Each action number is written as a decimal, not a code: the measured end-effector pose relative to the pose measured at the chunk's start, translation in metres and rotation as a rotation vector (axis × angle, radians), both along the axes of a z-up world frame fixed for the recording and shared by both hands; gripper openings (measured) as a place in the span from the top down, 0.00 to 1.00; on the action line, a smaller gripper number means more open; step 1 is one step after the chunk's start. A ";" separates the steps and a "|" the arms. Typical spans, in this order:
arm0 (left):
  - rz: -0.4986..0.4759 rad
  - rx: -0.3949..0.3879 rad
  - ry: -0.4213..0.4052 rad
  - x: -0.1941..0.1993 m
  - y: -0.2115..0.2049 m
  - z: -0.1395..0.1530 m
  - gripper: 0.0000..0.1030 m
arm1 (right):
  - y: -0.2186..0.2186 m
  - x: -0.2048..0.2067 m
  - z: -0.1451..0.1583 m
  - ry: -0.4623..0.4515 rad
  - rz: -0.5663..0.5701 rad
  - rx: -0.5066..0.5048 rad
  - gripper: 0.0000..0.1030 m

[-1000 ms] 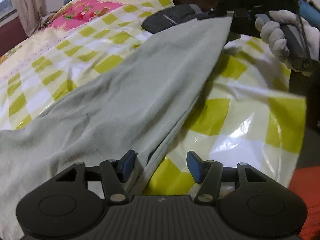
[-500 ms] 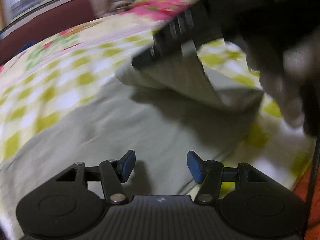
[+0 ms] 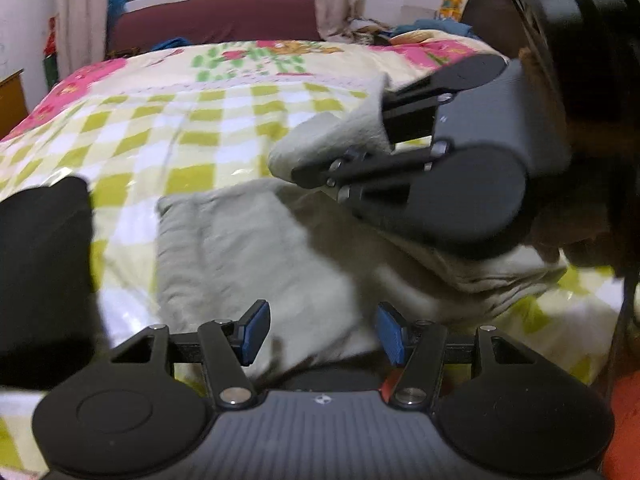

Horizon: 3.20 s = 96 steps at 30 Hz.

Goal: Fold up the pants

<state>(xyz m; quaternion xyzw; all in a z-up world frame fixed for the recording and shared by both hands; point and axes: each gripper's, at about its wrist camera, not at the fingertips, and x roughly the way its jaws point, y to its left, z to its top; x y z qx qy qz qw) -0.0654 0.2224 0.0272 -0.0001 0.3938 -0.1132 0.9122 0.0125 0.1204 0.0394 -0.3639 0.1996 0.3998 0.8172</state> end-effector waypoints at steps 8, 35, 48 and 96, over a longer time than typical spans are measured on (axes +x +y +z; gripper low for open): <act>0.053 -0.042 0.039 -0.019 0.019 -0.013 0.30 | 0.032 -0.027 -0.036 -0.153 0.174 -0.242 0.92; 0.111 0.012 0.005 -0.028 0.039 0.006 0.29 | -0.022 -0.043 -0.015 -0.074 0.085 -0.095 0.62; -0.113 -0.013 -0.094 0.048 -0.045 0.012 0.28 | -0.254 0.081 -0.029 0.483 -0.746 0.389 0.59; -0.239 -0.013 0.010 0.133 -0.140 -0.010 0.23 | -0.404 0.065 -0.027 0.698 -1.021 0.818 0.93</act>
